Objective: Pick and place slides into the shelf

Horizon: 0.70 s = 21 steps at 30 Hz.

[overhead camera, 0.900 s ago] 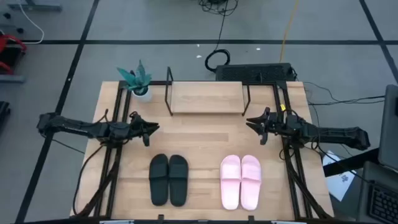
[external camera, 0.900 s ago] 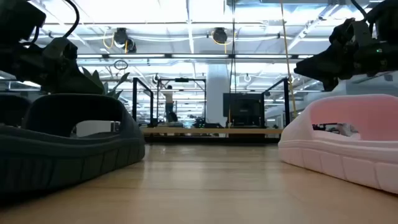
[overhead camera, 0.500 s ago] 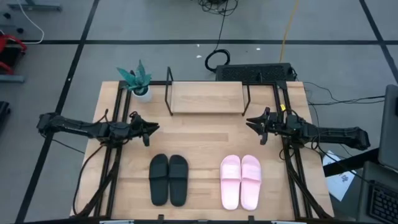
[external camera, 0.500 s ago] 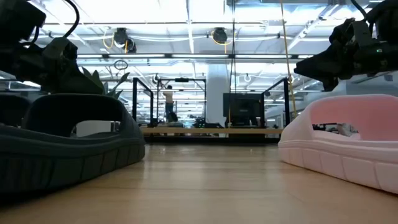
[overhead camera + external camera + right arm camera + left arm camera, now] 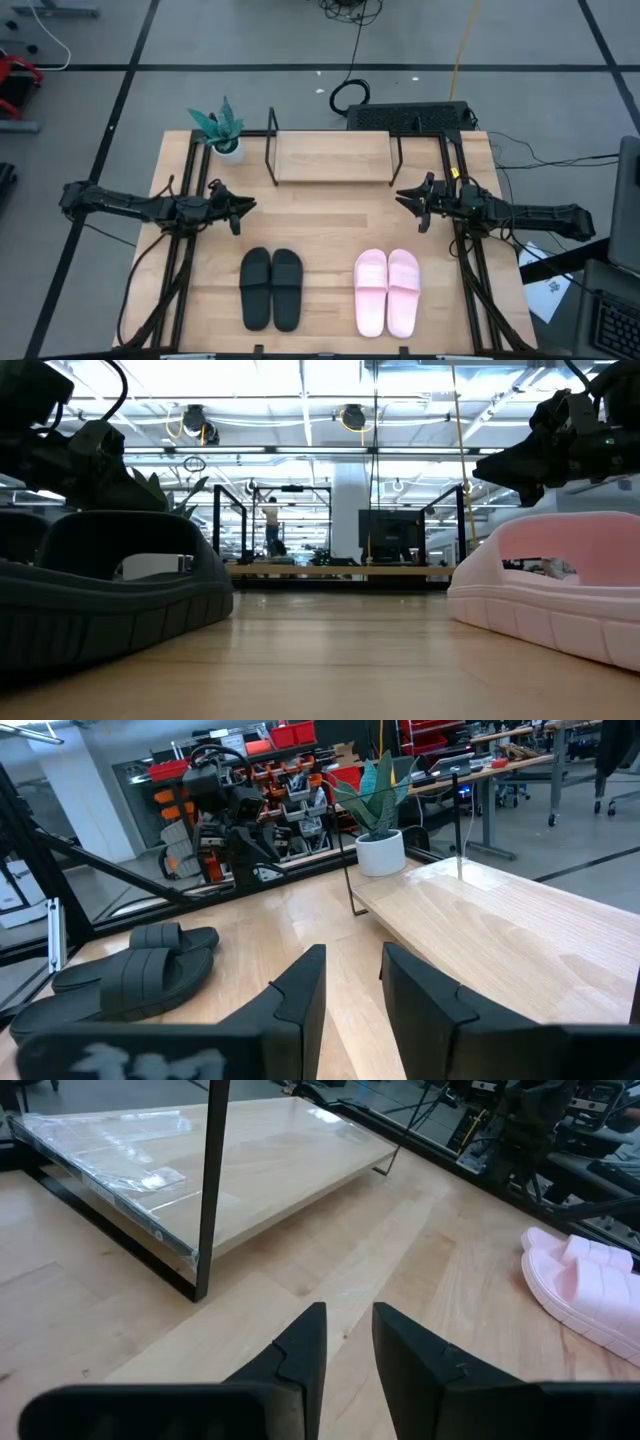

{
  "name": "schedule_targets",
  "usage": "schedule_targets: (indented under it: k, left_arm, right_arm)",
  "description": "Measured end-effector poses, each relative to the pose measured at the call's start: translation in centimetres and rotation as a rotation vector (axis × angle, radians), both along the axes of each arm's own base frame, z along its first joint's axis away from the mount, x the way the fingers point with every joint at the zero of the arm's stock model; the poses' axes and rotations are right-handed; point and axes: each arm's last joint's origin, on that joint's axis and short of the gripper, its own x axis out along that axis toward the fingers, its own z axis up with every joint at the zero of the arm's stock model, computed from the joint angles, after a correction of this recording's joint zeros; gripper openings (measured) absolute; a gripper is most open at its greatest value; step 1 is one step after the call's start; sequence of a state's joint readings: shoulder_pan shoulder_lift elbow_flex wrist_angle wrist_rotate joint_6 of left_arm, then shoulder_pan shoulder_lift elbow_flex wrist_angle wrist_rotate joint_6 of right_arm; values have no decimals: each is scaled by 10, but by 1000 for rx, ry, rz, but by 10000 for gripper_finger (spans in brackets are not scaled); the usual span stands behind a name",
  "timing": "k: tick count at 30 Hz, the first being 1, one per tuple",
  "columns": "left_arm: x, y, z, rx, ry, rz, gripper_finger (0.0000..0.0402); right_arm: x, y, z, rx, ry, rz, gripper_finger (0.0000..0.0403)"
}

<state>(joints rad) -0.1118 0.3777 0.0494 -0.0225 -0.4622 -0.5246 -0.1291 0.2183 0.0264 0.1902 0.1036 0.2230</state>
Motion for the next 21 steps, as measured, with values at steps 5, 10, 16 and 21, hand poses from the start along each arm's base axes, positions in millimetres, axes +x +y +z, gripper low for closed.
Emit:
schedule_targets:
  k: [5,10,16,21]
  left_arm:
    - [0,0,0,0,0,0,88]
    - [0,0,0,0,0,0,88]
    - [0,0,0,0,0,0,88]
    - [0,0,0,0,0,0,88]
  right_arm:
    - [0,0,0,0,0,0,93]
    - [0,0,3,-4,-29,-2,93]
    - [0,0,4,12,-40,1,93]
    - [-1,0,20,152,-252,13,93]
